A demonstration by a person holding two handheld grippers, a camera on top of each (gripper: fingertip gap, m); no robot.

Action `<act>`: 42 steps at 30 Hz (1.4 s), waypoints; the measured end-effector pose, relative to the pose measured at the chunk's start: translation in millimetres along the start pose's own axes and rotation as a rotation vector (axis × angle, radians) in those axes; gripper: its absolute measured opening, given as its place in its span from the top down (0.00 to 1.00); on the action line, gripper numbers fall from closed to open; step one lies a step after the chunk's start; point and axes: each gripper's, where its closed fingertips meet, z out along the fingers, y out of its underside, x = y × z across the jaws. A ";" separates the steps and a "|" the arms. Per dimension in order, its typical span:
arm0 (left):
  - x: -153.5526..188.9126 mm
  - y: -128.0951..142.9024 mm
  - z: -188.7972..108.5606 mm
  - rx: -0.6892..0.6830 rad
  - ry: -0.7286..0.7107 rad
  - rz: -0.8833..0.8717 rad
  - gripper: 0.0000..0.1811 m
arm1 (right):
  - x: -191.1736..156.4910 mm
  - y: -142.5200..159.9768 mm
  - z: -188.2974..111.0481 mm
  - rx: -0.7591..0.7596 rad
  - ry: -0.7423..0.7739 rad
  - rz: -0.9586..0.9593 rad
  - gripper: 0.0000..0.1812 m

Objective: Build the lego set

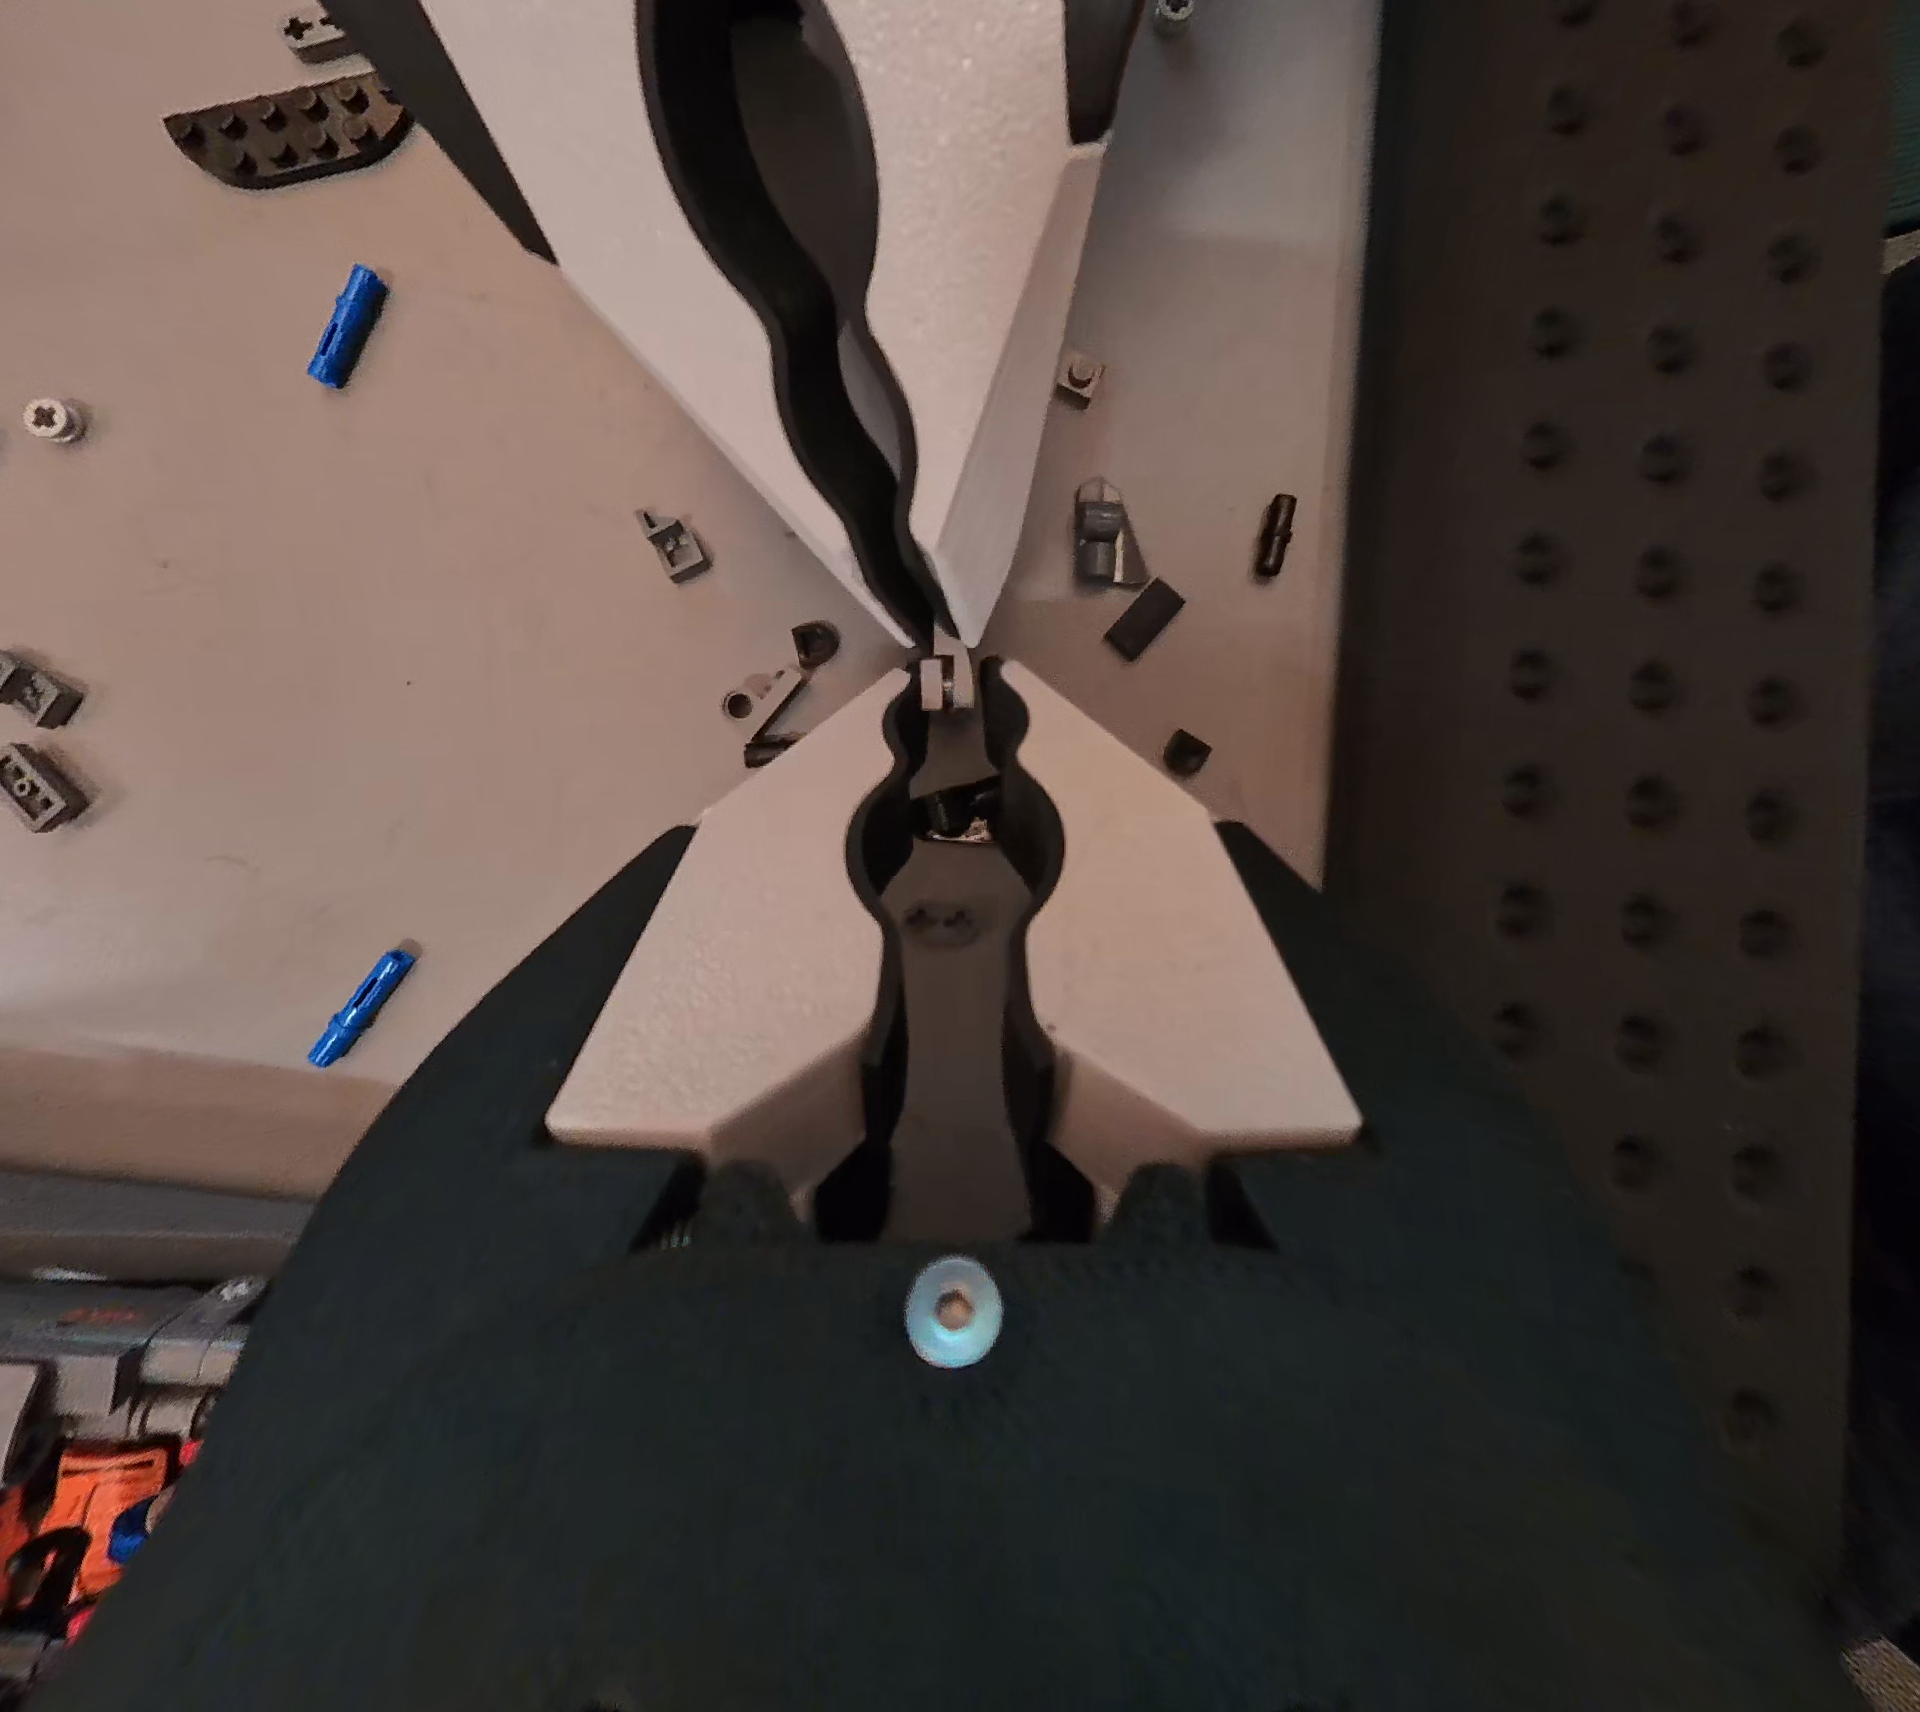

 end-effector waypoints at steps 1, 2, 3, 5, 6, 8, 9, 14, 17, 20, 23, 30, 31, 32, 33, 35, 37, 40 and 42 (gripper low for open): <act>0.1 0.0 -0.3 0.001 0.003 -0.002 0.96 | 0.0 0.2 0.3 -0.001 -0.001 0.001 1.00; 0.0 0.1 -0.5 0.000 0.003 -0.002 0.97 | -0.2 0.3 0.5 0.000 -0.004 0.003 1.00; -0.4 0.2 -0.7 0.001 0.000 0.002 0.97 | -0.3 0.3 0.6 0.000 -0.004 0.003 1.00; -0.1 0.4 -0.6 0.000 -0.003 0.010 0.97 | -0.7 0.5 0.6 -0.003 -0.004 0.000 1.00; -0.2 0.4 -0.7 -0.002 -0.006 0.014 0.97 | -0.7 0.5 0.6 -0.003 -0.004 0.000 1.00; 0.1 0.3 -0.6 -0.001 -0.007 0.022 0.97 | -0.9 0.6 0.6 -0.003 -0.006 0.001 1.00; 0.1 0.6 -0.6 -0.004 -0.009 0.026 0.97 | -0.8 0.5 0.7 -0.003 -0.006 0.002 1.00; -0.8 1.6 -1.2 -0.027 -0.035 0.056 0.98 | -1.1 -0.2 1.0 0.003 -0.010 0.026 1.00; -2.9 1.8 -1.4 -0.036 -0.061 0.077 0.98 | -0.1 -0.5 0.6 0.001 0.001 0.031 1.00; -3.2 1.8 -1.5 -0.043 -0.071 0.094 0.98 | -0.3 -0.5 0.4 -0.002 0.006 0.043 1.00; -5.3 2.1 -2.3 -0.059 -0.104 0.127 0.98 | 0.4 -1.1 0.0 0.007 -0.002 0.075 1.00; -4.5 3.2 -3.6 -0.065 -0.100 0.133 0.98 | 0.3 -3.0 1.6 0.017 -0.003 0.078 1.00; -6.0 3.1 -3.8 -0.067 -0.115 0.136 0.98 | 1.2 -3.2 1.3 0.017 0.004 0.077 1.00; -6.9 2.4 -3.3 -0.069 -0.127 0.135 0.98 | 1.4 -2.9 0.6 0.017 0.003 0.079 1.00; -6.5 1.9 -3.3 -0.072 -0.133 0.145 0.98 | 1.2 -2.6 0.3 0.017 -0.002 0.082 1.00; -7.0 2.7 -2.7 -0.081 -0.154 0.178 0.98 | 0.7 -1.8 0.8 0.014 -0.005 0.082 1.00; -7.3 2.9 -3.0 -0.085 -0.166 0.200 0.98 | 0.5 -1.8 0.9 0.010 -0.002 0.079 1.00; -9.2 3.1 -3.6 -0.106 -0.195 0.231 0.98 | 0.8 -1.9 0.4 0.008 0.000 0.090 1.00; -9.7 2.7 -3.8 -0.120 -0.219 0.258 0.98 | 0.3 -1.6 -0.1 0.010 -0.011 0.108 1.00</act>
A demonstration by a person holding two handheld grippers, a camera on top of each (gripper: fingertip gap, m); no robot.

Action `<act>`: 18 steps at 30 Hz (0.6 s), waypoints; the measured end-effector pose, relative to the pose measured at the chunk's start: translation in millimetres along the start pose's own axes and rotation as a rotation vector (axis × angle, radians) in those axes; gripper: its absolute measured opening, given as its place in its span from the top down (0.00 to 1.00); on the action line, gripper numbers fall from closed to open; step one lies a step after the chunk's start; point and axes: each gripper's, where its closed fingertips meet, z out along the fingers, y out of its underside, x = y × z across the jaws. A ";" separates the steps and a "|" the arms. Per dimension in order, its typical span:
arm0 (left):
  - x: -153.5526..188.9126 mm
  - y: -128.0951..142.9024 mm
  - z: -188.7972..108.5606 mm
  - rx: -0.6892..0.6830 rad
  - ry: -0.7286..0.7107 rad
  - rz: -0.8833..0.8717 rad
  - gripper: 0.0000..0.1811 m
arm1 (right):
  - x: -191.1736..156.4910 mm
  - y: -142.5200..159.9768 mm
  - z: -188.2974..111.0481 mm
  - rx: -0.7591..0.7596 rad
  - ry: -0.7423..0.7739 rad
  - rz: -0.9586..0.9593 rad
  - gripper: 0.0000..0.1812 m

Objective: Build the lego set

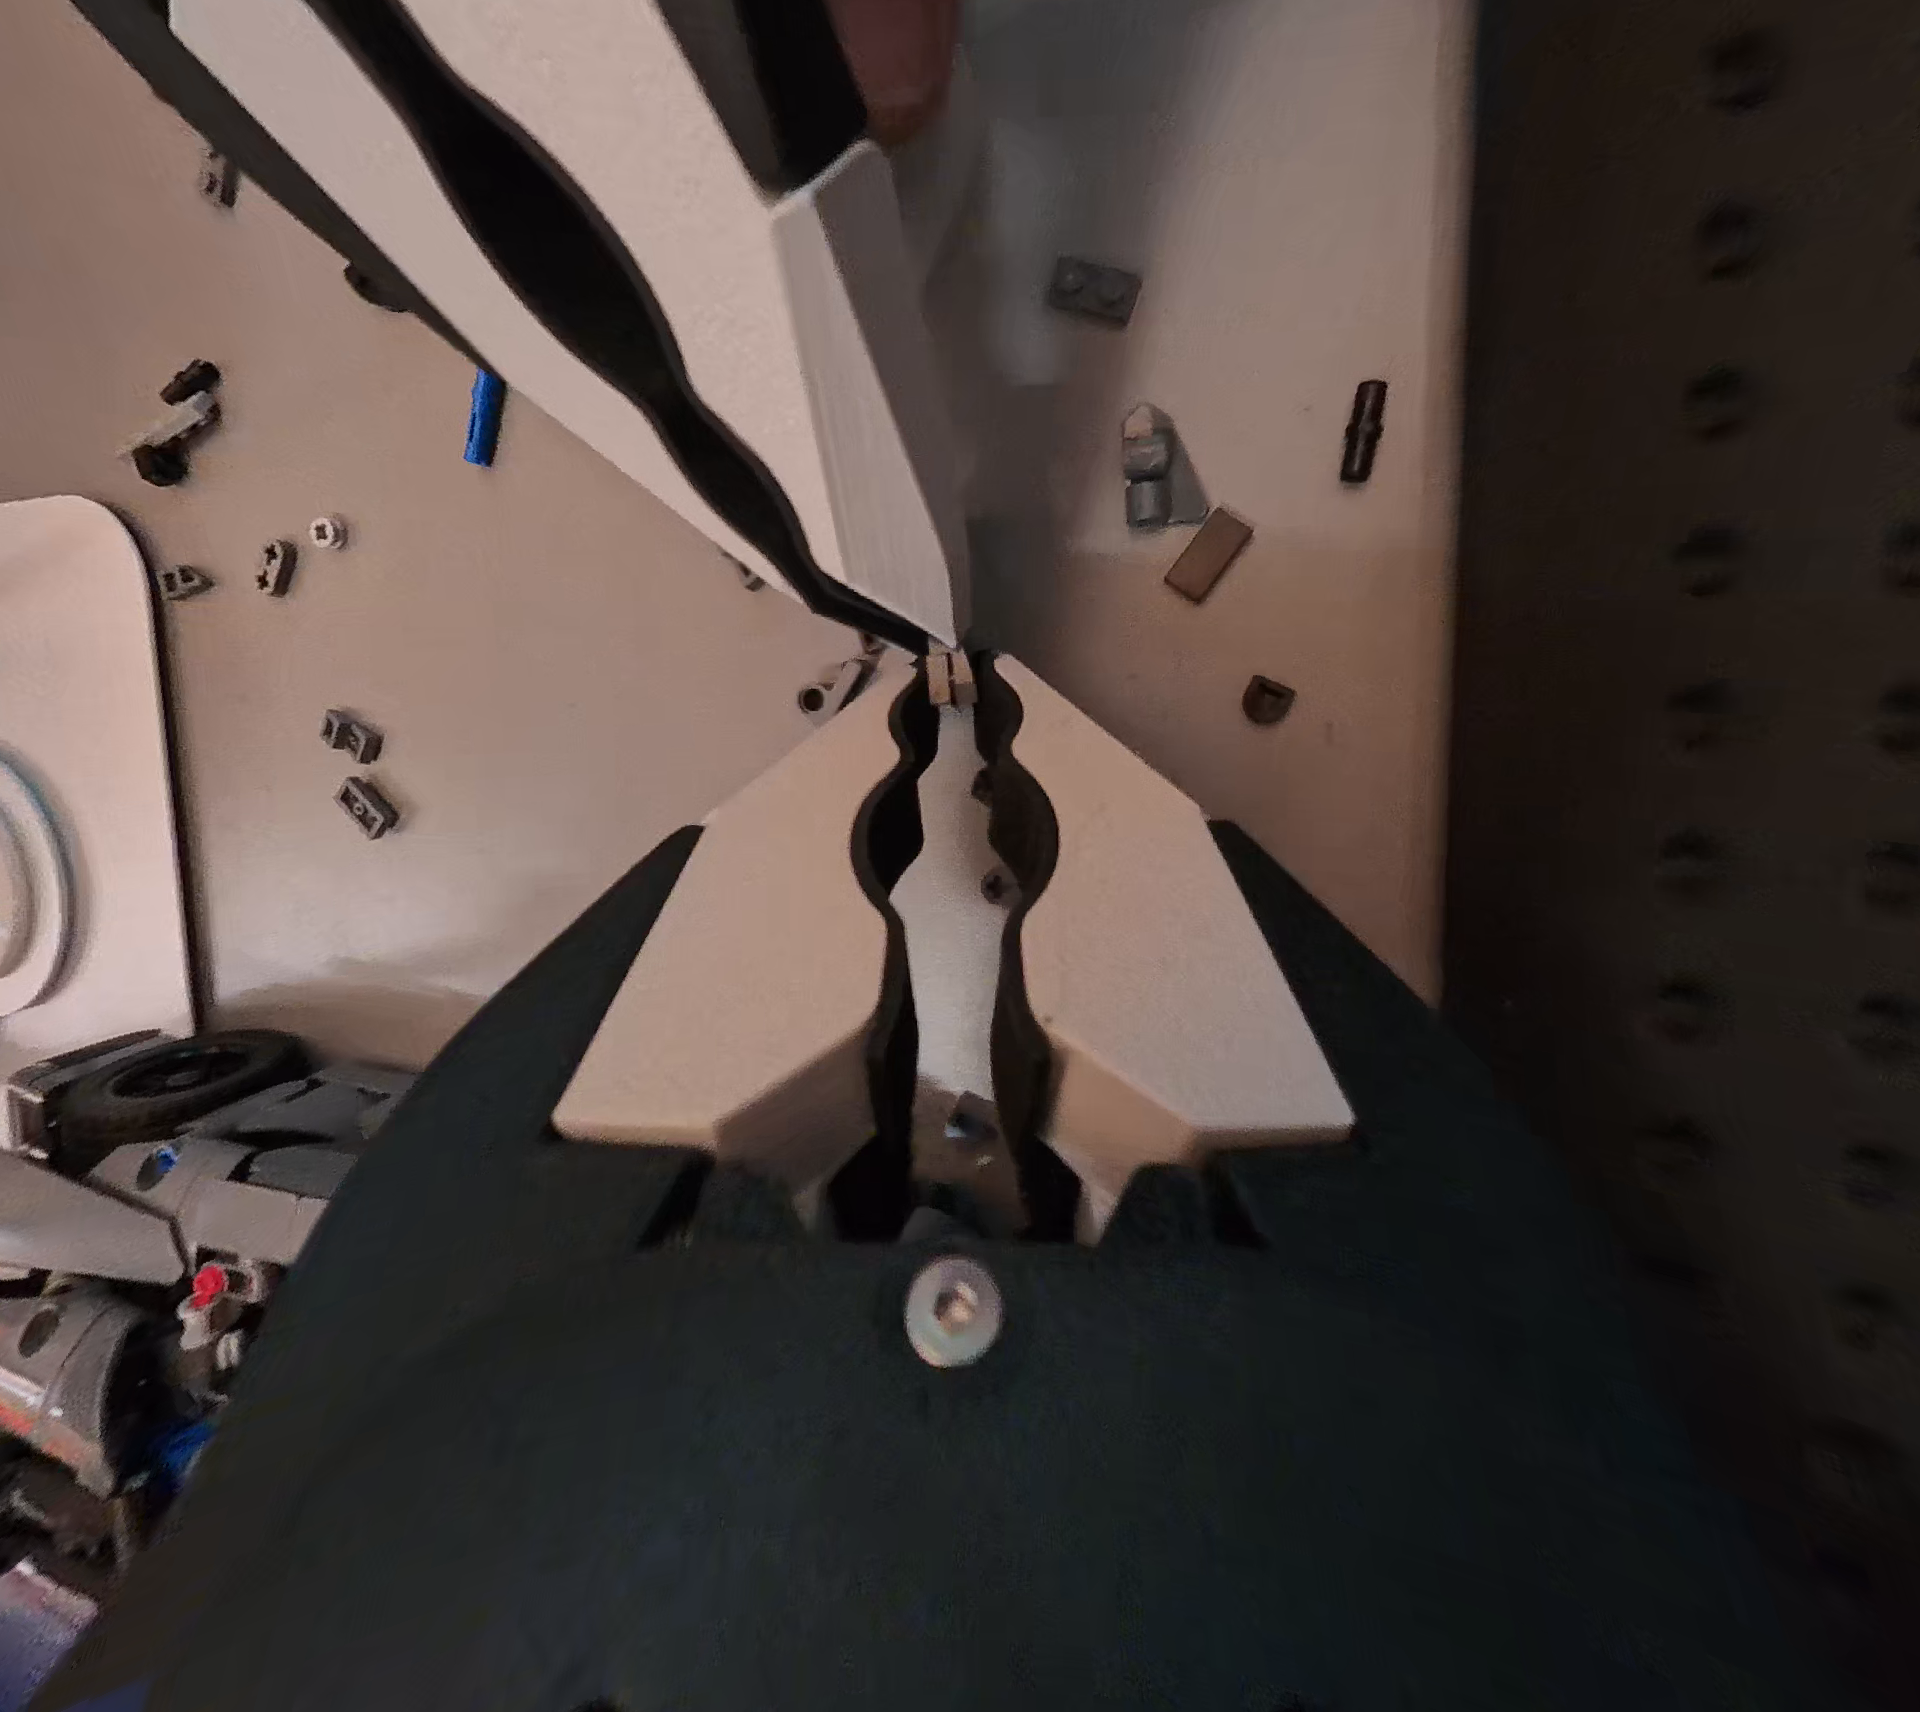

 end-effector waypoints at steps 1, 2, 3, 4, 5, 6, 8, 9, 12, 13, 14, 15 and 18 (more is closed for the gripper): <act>-0.7 0.2 0.1 -0.007 -0.015 0.016 0.98 | 0.0 -0.1 -0.1 0.001 -0.002 0.007 1.00; -1.7 1.0 -0.4 -0.019 -0.033 0.041 0.98 | 0.1 -0.5 0.0 0.004 -0.003 0.012 1.00; -1.9 1.0 -0.7 -0.027 -0.041 0.049 0.98 | -0.1 -0.7 0.1 0.005 -0.006 0.019 1.00; -2.0 0.9 -0.7 -0.030 -0.046 0.052 0.98 | -0.3 -0.8 0.1 0.008 -0.013 0.028 1.00; -2.9 1.2 -0.7 -0.031 -0.056 0.065 0.98 | -0.2 -1.0 0.2 0.013 -0.019 0.036 1.00; -2.9 1.5 -0.9 -0.033 -0.056 0.062 0.98 | -0.1 -1.2 0.3 0.017 -0.024 0.038 1.00; -2.0 0.9 -2.0 -0.029 -0.038 0.046 0.98 | -0.9 -1.9 0.2 0.020 -0.025 0.033 1.00; -2.7 1.0 -2.3 -0.019 -0.037 0.045 0.98 | -0.6 -2.4 0.2 0.021 -0.020 0.031 1.00; -2.8 -1.5 -3.8 0.020 0.000 -0.007 0.96 | 0.2 -1.7 -0.4 0.020 -0.018 0.030 1.00; -3.7 -2.9 -5.5 0.032 0.002 -0.015 0.96 | 0.8 -1.6 -0.4 0.022 -0.017 0.032 1.00; -4.4 -4.4 -7.2 0.043 0.003 -0.019 0.96 | 1.5 -1.6 -0.7 0.022 -0.017 0.034 1.00; -4.4 -5.5 -8.5 0.050 0.004 -0.018 0.96 | 1.9 -1.4 -0.8 0.022 -0.016 0.033 1.00; -4.9 -5.6 -8.7 0.047 -0.013 -0.001 0.97 | 2.9 -1.7 -1.2 0.026 -0.017 0.037 1.00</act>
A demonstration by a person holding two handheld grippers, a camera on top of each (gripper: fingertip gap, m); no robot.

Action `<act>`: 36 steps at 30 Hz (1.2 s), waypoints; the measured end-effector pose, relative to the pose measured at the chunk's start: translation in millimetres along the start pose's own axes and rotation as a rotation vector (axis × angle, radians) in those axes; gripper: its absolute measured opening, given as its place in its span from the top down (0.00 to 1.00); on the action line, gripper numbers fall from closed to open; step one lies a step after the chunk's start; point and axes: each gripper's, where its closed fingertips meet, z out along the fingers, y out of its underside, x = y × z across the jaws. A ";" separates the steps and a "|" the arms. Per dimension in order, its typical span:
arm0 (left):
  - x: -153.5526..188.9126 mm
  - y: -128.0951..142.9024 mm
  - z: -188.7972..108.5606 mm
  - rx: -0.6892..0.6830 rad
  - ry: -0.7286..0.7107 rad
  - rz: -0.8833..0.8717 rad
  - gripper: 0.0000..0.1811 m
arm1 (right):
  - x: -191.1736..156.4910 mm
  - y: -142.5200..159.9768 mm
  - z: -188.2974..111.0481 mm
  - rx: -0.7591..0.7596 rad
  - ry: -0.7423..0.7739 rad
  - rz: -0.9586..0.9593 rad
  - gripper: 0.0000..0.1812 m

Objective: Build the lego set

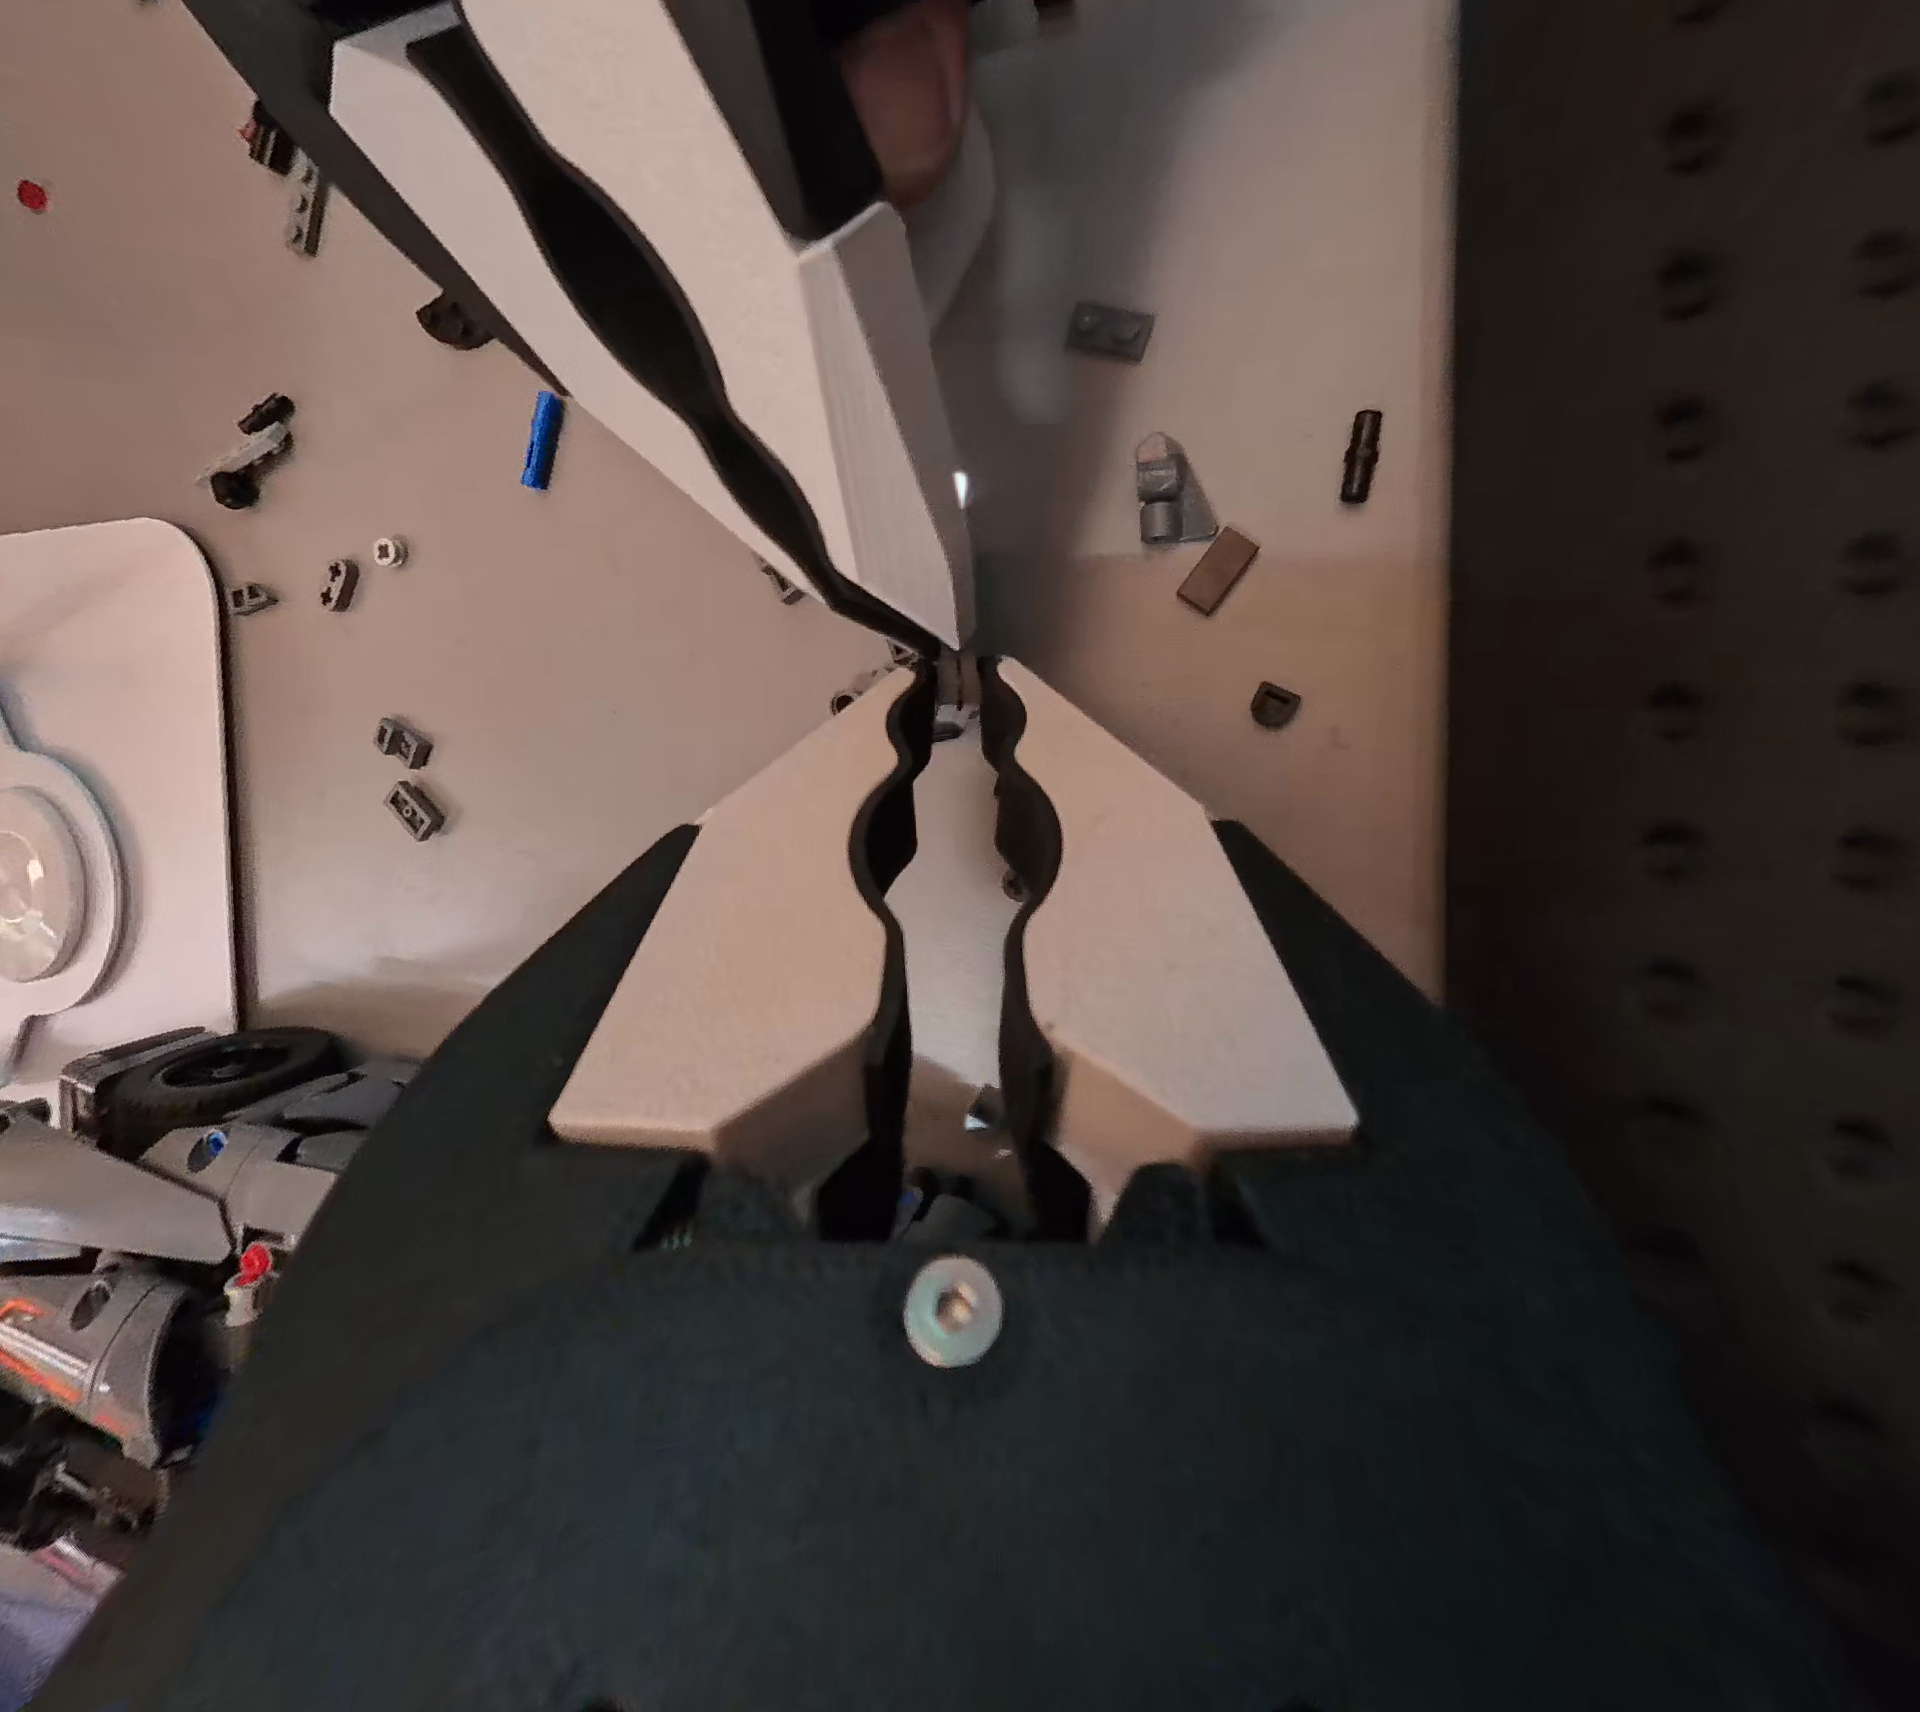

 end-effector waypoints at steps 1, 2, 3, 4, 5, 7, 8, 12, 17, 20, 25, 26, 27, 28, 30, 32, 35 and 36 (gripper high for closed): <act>-0.5 0.2 0.0 -0.002 -0.012 0.014 0.97 | 0.2 -0.1 -0.2 0.001 -0.001 0.000 1.00; -0.6 0.3 0.1 -0.004 -0.017 0.023 0.98 | 0.1 0.0 -0.3 0.000 -0.002 0.000 1.00; -0.4 0.7 0.0 -0.008 -0.017 0.026 0.98 | -0.1 0.1 -0.1 0.000 -0.003 0.000 1.00; -0.3 1.0 0.0 -0.010 -0.015 0.024 0.98 | -0.2 0.1 -0.1 0.000 -0.003 0.000 1.00; 0.0 1.0 0.0 -0.007 -0.010 0.017 0.98 | -0.2 0.2 -0.1 -0.001 -0.004 0.000 1.00; -0.2 1.4 0.2 -0.006 -0.011 0.019 0.98 | -0.1 0.3 -0.2 -0.001 -0.005 0.002 1.00; 0.0 1.2 0.3 -0.008 -0.016 0.030 0.98 | -0.2 0.5 -0.1 -0.001 -0.010 0.005 1.00; -0.7 1.2 0.2 -0.035 -0.053 0.082 0.98 | -0.7 0.7 -0.3 0.006 -0.031 0.028 1.00; -2.1 1.1 -1.9 -0.029 -0.058 0.075 0.98 | -0.3 -1.6 -0.5 0.018 -0.035 0.038 1.00; -4.1 0.1 -2.7 -0.019 -0.066 0.078 0.98 | 0.9 -1.8 -2.7 0.029 -0.039 0.051 1.00; -5.4 -1.8 -4.1 -0.006 -0.078 0.084 0.98 | 1.0 -1.6 -4.2 0.030 -0.043 0.051 1.00; -4.9 -2.6 -4.4 0.002 -0.072 0.080 0.98 | 1.0 -1.3 -4.0 0.027 -0.041 0.049 1.00; -4.6 -2.5 -4.1 0.004 -0.068 0.075 0.97 | 1.3 -0.9 -3.6 0.024 -0.037 0.046 1.00; -4.9 -2.7 -4.2 0.006 -0.070 0.076 0.97 | 1.7 -0.8 -3.4 0.022 -0.034 0.045 1.00; -5.0 -3.7 -5.0 0.015 -0.071 0.078 0.97 | 2.0 -0.8 -3.6 0.024 -0.035 0.046 1.00; -5.7 -3.8 -5.1 0.019 -0.080 0.085 0.98 | 2.3 -0.9 -3.9 0.026 -0.038 0.051 1.00; -5.8 -3.5 -4.5 0.017 -0.087 0.096 0.98 | 2.6 -0.8 -4.1 0.027 -0.038 0.052 1.00; -6.0 -3.3 -4.6 0.012 -0.091 0.100 0.98 | 2.6 -0.8 -4.0 0.026 -0.037 0.052 1.00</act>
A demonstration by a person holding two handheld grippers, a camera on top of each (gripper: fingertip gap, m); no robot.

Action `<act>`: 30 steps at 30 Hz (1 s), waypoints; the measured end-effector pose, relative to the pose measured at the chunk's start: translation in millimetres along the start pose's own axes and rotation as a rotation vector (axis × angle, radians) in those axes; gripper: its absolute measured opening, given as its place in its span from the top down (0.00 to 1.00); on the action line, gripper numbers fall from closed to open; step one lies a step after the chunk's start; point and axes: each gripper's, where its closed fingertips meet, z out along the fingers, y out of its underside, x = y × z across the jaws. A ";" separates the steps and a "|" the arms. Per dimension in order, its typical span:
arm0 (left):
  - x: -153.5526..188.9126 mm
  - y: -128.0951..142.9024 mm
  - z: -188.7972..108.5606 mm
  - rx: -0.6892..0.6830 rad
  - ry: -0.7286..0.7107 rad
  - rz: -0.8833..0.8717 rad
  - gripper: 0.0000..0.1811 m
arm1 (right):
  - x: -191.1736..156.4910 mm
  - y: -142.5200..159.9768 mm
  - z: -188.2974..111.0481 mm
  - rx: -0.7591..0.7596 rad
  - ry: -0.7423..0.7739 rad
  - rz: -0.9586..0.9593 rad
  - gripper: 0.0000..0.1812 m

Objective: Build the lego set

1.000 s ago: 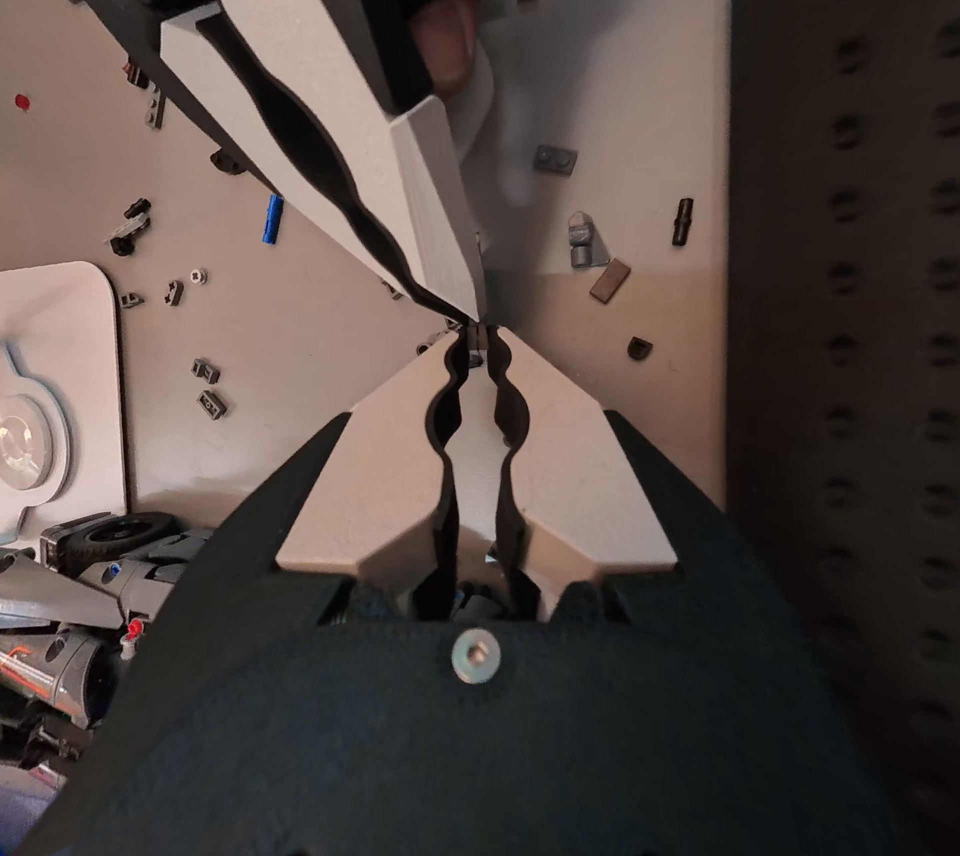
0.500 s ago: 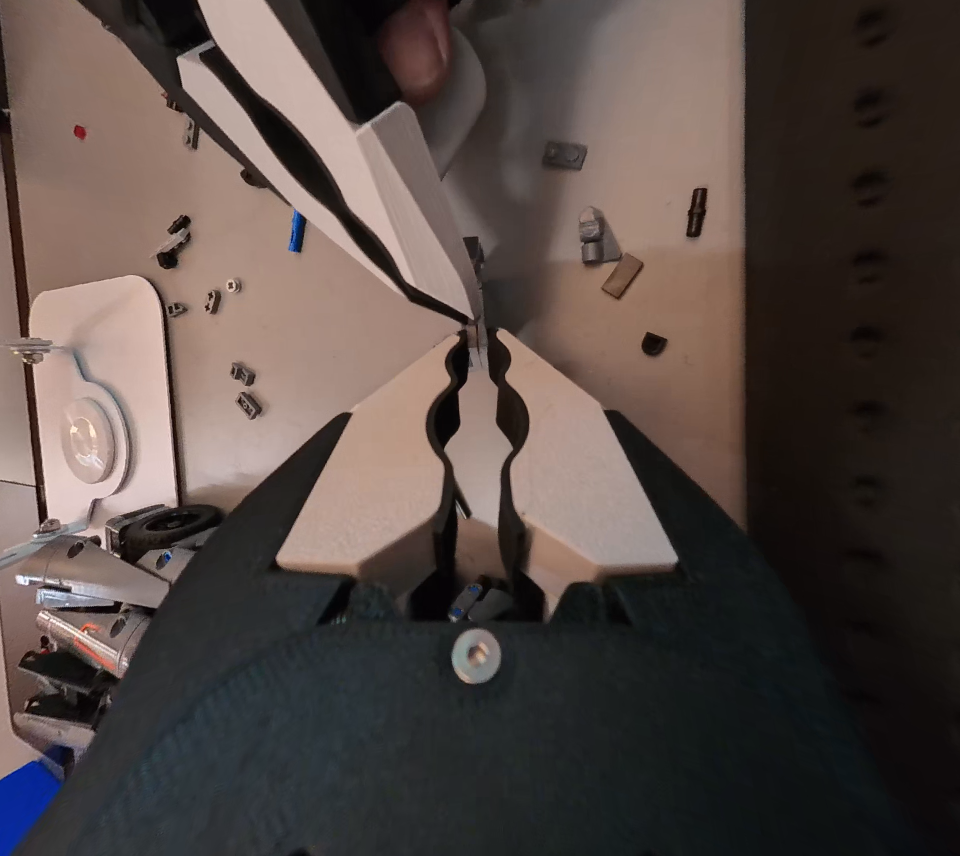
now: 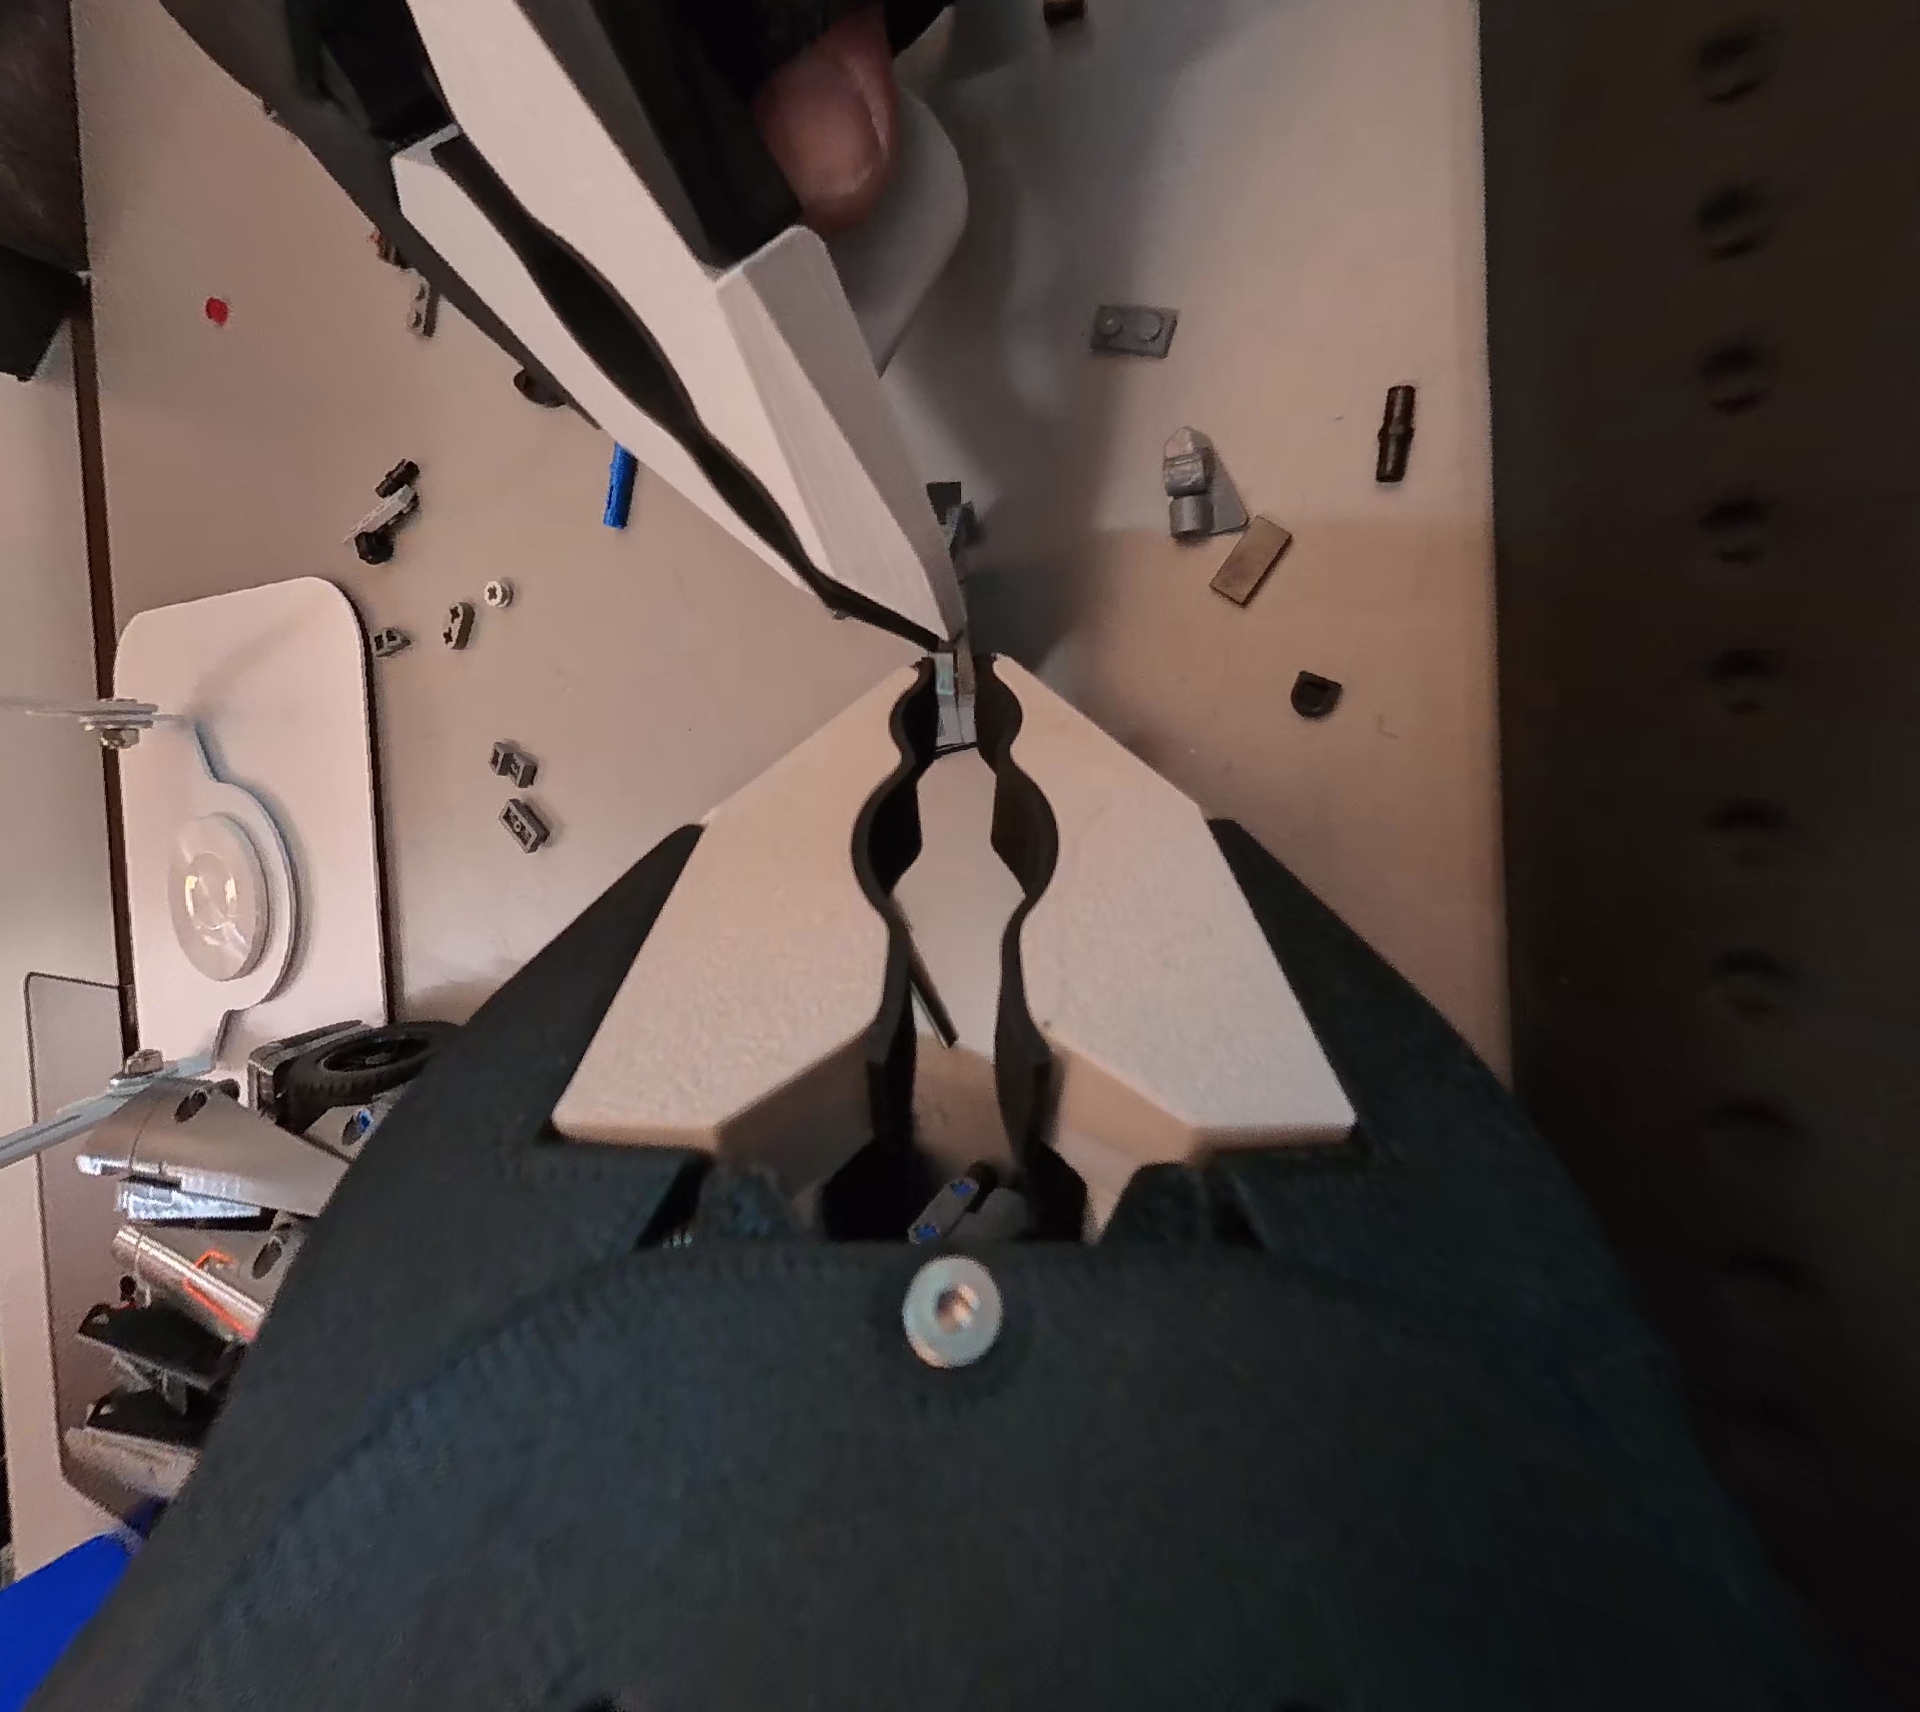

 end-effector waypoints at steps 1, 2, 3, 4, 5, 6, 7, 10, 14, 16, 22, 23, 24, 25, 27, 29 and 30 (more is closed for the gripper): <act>0.5 0.0 -0.1 -0.008 0.000 0.001 0.98 | -0.3 0.3 0.1 -0.002 -0.001 0.000 1.00; 0.8 0.1 -0.3 -0.021 -0.003 0.008 0.98 | -0.7 0.6 0.1 -0.005 -0.004 0.000 1.00; 0.9 -0.2 -0.4 -0.032 -0.013 0.023 0.98 | -1.0 0.8 -0.1 -0.005 -0.006 0.002 1.00; 0.6 -0.3 -0.1 -0.043 -0.029 0.041 0.98 | -0.7 1.0 -0.5 -0.005 -0.007 0.005 1.00; 0.2 -0.1 0.5 -0.053 -0.045 0.059 0.98 | -0.3 1.3 -0.7 -0.006 -0.007 0.008 1.00; 0.2 0.0 0.7 -0.059 -0.052 0.070 0.98 | -0.2 1.5 -0.6 -0.006 -0.009 0.011 1.00; 0.3 0.2 0.5 -0.063 -0.054 0.076 0.98 | -0.2 1.4 -0.5 -0.005 -0.011 0.013 1.00; -0.5 0.8 0.7 -0.069 -0.059 0.078 0.98 | 0.5 0.9 -0.6 -0.001 -0.010 0.014 1.00; -5.3 0.4 -1.6 -0.045 -0.042 0.012 0.98 | 2.5 -5.4 -3.9 0.033 0.023 -0.027 0.96; -10.6 2.3 -5.5 -0.025 -0.025 -0.053 0.98 | 2.5 -13.8 -11.0 0.077 0.030 -0.043 0.90; -27.9 -3.6 -19.0 0.134 0.034 -0.281 0.98 | 9.2 -23.4 -42.3 0.153 0.101 -0.171 0.87; -29.3 -5.3 -21.5 0.159 0.052 -0.314 0.98 | 9.6 -23.2 -44.8 0.154 0.114 -0.205 0.88; -31.7 -6.1 -23.4 0.179 0.055 -0.337 0.98 | 7.1 -23.0 -45.5 0.155 0.108 -0.233 0.89; -32.2 -7.5 -24.8 0.196 0.068 -0.357 0.98 | 6.3 -22.4 -44.9 0.149 0.111 -0.252 0.89; -32.0 -12.1 -26.9 0.240 0.104 -0.400 0.98 | 8.7 -20.9 -40.7 0.123 0.150 -0.292 0.92; -31.9 -13.5 -28.9 0.262 0.131 -0.426 0.98 | 6.6 -20.5 -35.4 0.111 0.151 -0.310 0.97; -32.0 -12.9 -29.2 0.265 0.143 -0.439 0.98 | 7.0 -20.5 -34.2 0.108 0.152 -0.305 0.97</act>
